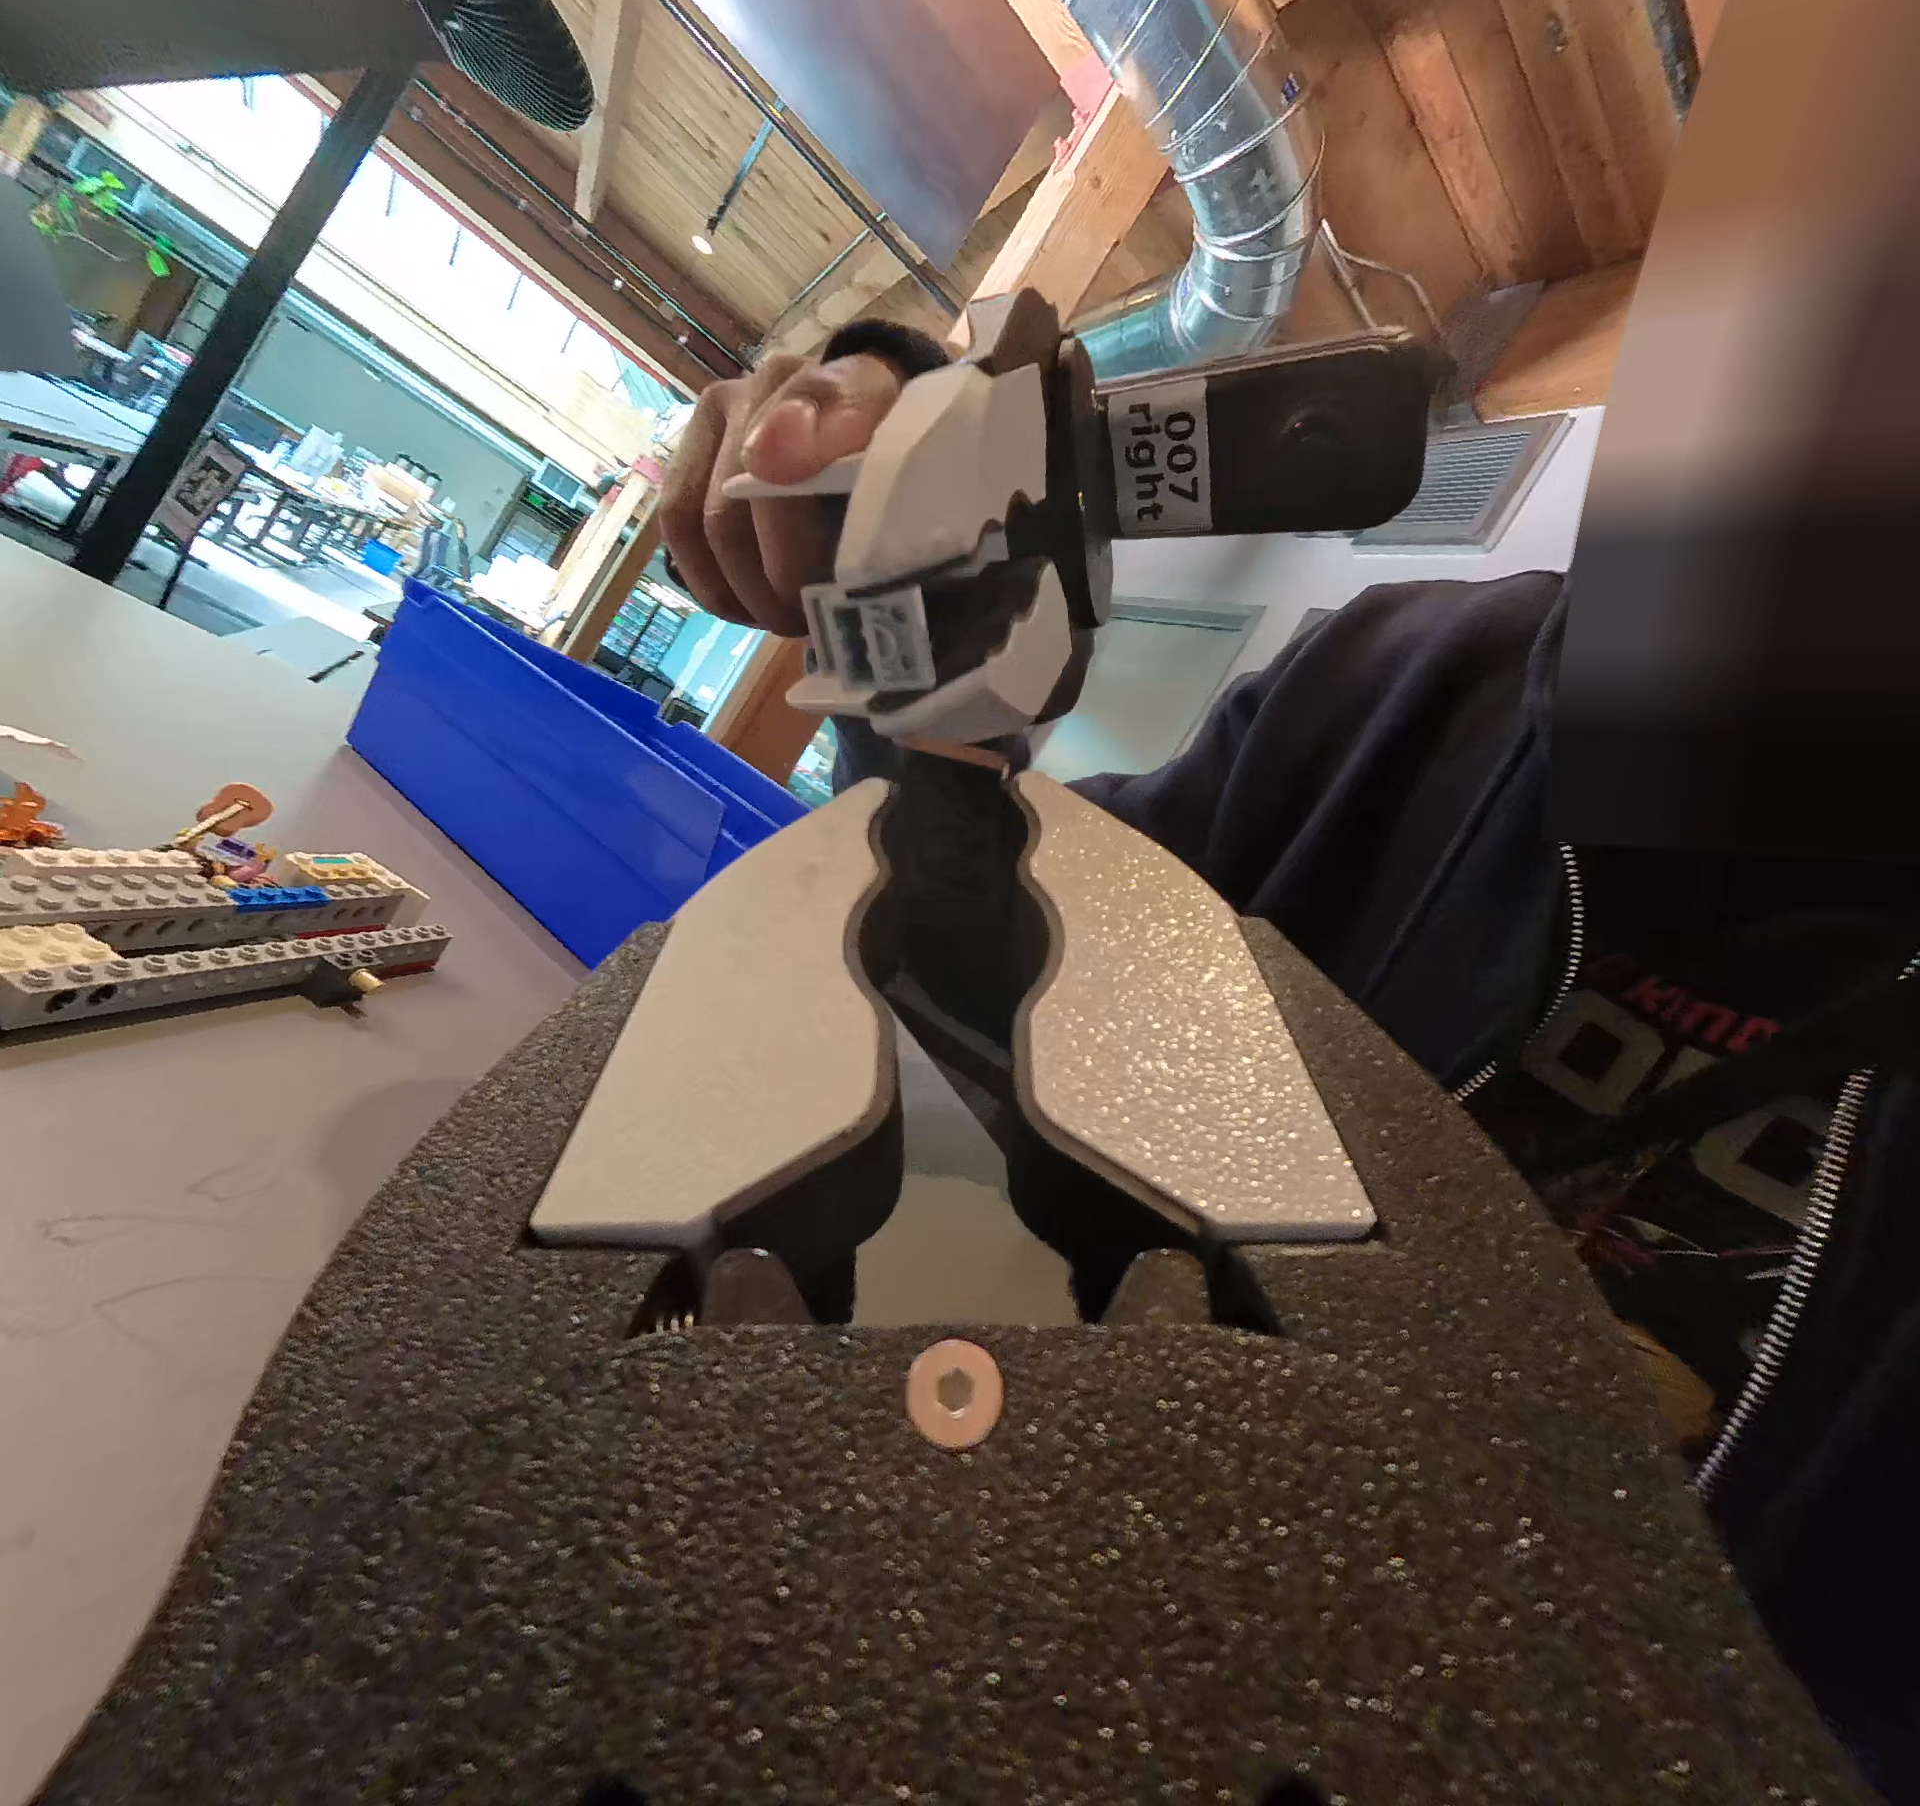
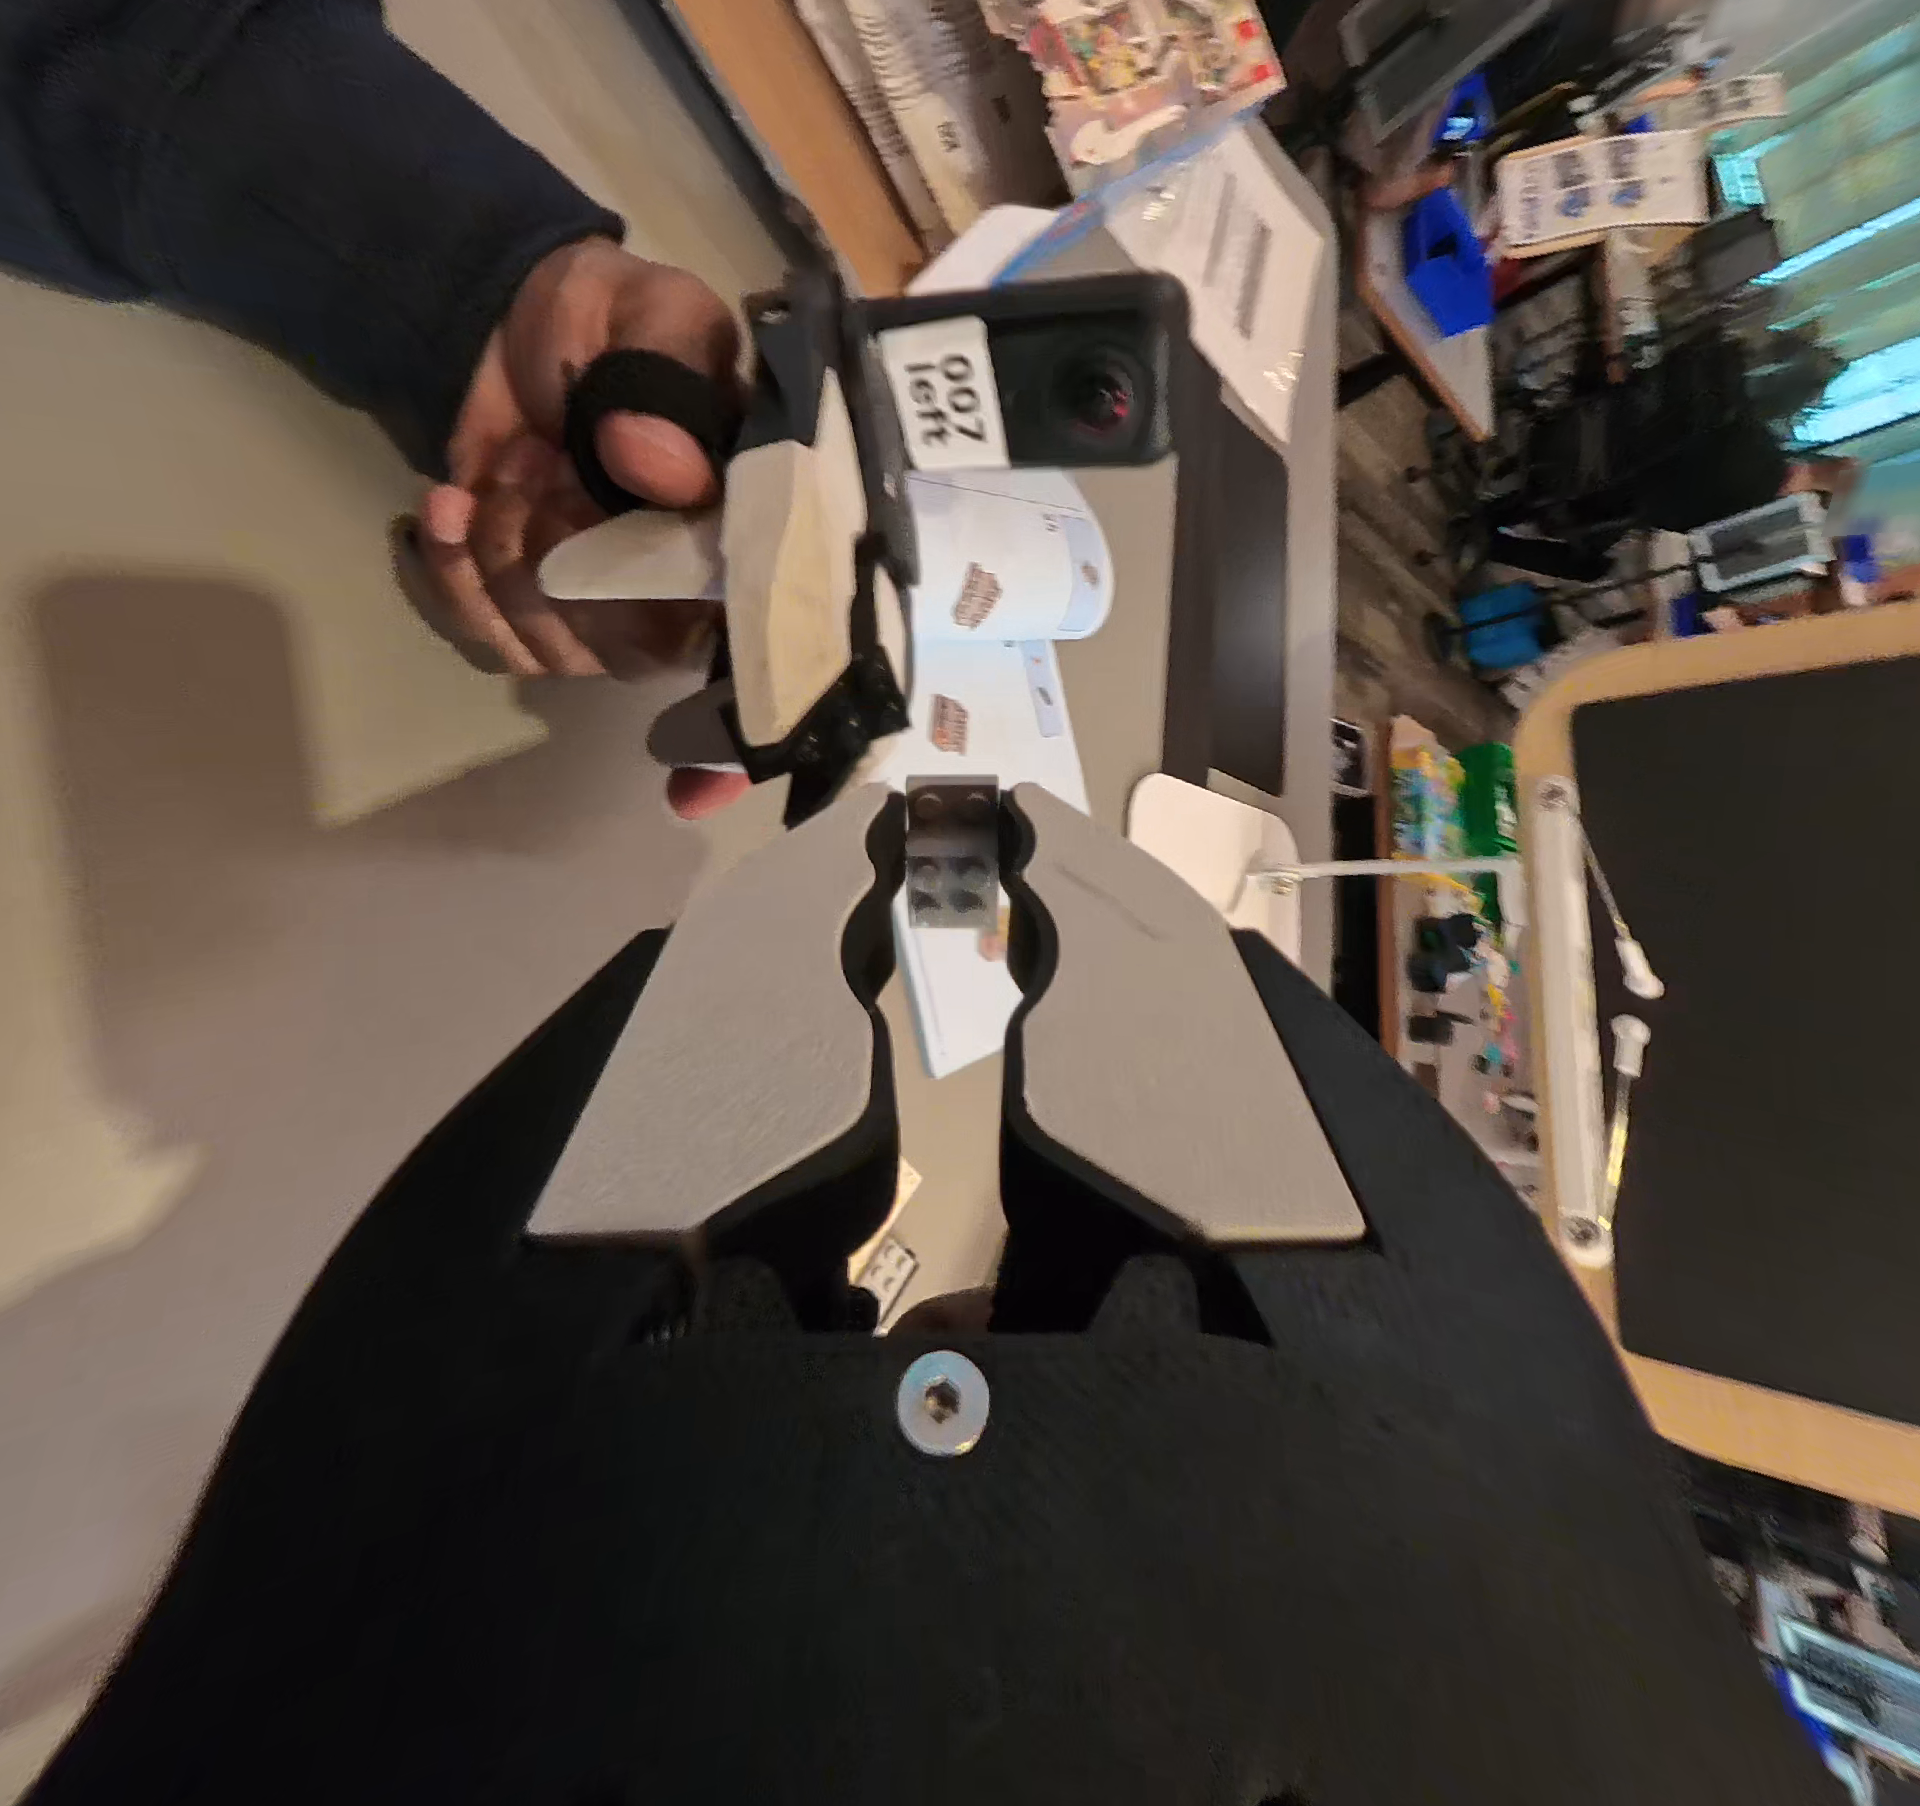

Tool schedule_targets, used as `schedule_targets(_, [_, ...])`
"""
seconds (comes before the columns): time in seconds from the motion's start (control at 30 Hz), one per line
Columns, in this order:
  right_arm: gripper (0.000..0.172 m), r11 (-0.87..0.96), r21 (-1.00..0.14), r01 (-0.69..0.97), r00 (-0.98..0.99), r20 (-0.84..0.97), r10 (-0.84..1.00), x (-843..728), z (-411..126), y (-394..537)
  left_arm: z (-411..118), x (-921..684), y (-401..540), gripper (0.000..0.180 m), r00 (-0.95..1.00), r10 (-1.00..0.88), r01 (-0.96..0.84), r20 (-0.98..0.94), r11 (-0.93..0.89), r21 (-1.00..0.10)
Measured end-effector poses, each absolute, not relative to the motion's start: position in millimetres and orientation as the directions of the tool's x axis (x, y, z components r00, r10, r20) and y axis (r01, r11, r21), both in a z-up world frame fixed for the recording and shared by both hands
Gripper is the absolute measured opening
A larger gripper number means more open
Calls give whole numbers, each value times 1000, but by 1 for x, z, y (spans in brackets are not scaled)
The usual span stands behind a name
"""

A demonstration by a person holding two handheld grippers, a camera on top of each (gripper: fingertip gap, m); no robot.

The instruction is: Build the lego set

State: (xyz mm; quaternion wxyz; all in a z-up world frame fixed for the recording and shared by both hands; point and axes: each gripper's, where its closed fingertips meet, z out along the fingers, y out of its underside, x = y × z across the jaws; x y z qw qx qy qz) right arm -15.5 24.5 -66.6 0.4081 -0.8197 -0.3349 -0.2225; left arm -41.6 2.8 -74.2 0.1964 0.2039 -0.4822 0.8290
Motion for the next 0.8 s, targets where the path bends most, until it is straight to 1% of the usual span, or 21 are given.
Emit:
schedule_targets(0.1, [17, -441, -547, 711, 684, 683, 257, -5, -64, 22, -73, -35, 10, 17, -864, 45, -458, 502, -487, -744])
schedule_targets(0.23, [17, -376, -639, 671, 717, 689, 110, -4, -71, 21, -71, -20, 24, 17, -881, -150, -308, 448, -536, -786])
schedule_targets(0.3, [17, -319, -660, 680, 694, 720, -11, -3, -68, 24, -68, -12, 33, 17, -868, -216, -254, 447, -580, -774])
schedule_targets(0.33, [17, -293, -666, 686, 680, 730, -65, -4, -67, 26, -65, -9, 39, 18, -861, -221, -239, 458, -619, -748])
schedule_targets(0.43, [17, -264, -651, 711, 610, 759, -228, 0, -67, 26, -56, -3, 52, 17, -846, -136, -250, 515, -752, -610])
schedule_targets(0.57, [17, -283, -573, 770, 493, 814, -308, -7, -72, 29, -56, 5, 56, 17, -813, 11, -318, 582, -846, -428])
schedule_targets(0.67, [16, -331, -526, 783, 415, 839, -351, -6, -77, 30, -61, 10, 47, 17, -791, 40, -342, 611, -856, -388])
schedule_targets(0.8, [16, -346, -466, 814, 365, 875, -319, -10, -88, 30, -65, 11, 35, 17, -779, 42, -368, 626, -839, -401])
